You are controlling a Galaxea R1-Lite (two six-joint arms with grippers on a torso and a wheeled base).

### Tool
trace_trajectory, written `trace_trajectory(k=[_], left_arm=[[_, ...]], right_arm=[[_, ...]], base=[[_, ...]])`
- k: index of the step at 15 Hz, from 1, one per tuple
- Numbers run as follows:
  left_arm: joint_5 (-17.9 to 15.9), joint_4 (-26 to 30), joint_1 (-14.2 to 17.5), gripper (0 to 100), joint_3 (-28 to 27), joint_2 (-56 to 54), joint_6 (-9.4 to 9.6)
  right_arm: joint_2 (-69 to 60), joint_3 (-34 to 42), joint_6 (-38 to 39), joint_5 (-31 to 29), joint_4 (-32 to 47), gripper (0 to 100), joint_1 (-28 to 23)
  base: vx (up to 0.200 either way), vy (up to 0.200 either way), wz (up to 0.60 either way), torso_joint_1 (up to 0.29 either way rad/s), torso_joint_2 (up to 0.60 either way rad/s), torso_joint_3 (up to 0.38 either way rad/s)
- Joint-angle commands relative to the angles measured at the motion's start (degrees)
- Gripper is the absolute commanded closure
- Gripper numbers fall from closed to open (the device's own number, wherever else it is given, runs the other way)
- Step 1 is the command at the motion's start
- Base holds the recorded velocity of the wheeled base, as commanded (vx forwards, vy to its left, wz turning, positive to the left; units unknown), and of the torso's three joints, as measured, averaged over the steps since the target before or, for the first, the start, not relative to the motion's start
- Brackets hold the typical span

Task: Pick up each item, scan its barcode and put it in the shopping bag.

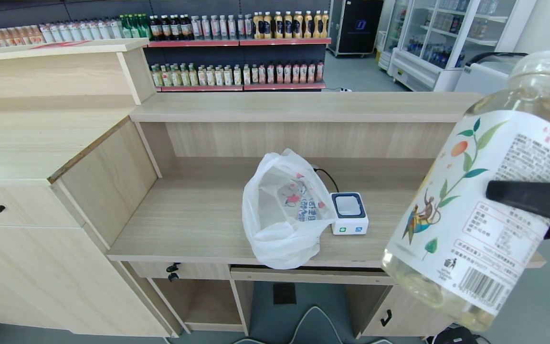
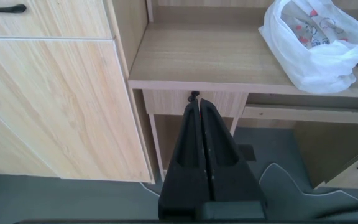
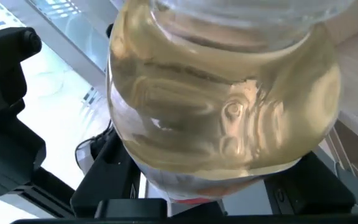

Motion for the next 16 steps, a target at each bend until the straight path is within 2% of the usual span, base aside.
trace_trajectory(k=[1,3,6,7,16], left_arm=[[0.02,0.0,0.04,100,0.0,-0.02,0.0],[0.02,0.0,0.04,100,0.0,-0.02,0.0],[0.02,0.0,0.04,100,0.0,-0.02,0.0],[0.02,0.0,0.04,100,0.0,-0.02,0.0],[0.02,0.0,0.04,100,0.0,-0.02,0.0]], right_arm=[[0.27,0.16,-0.31,-3.03,0.02,100,1.03],[0.8,0.16,-0.31,-7.96,0.11,100,2.7],[0.53,0.43,-1.01,-18.33,2.57,100,8.32],[0.45,0.43,-1.18,-19.82,3.54,100,9.47],[0.71,2.97,-6.9,-20.88,4.68,100,12.72]], base=[[0.0,0.0,0.0,0.0,0.0,0.0],[0.0,0.0,0.0,0.0,0.0,0.0],[0.0,0.0,0.0,0.0,0.0,0.0],[0.0,0.0,0.0,0.0,0.0,0.0],[0.0,0.0,0.0,0.0,0.0,0.0]])
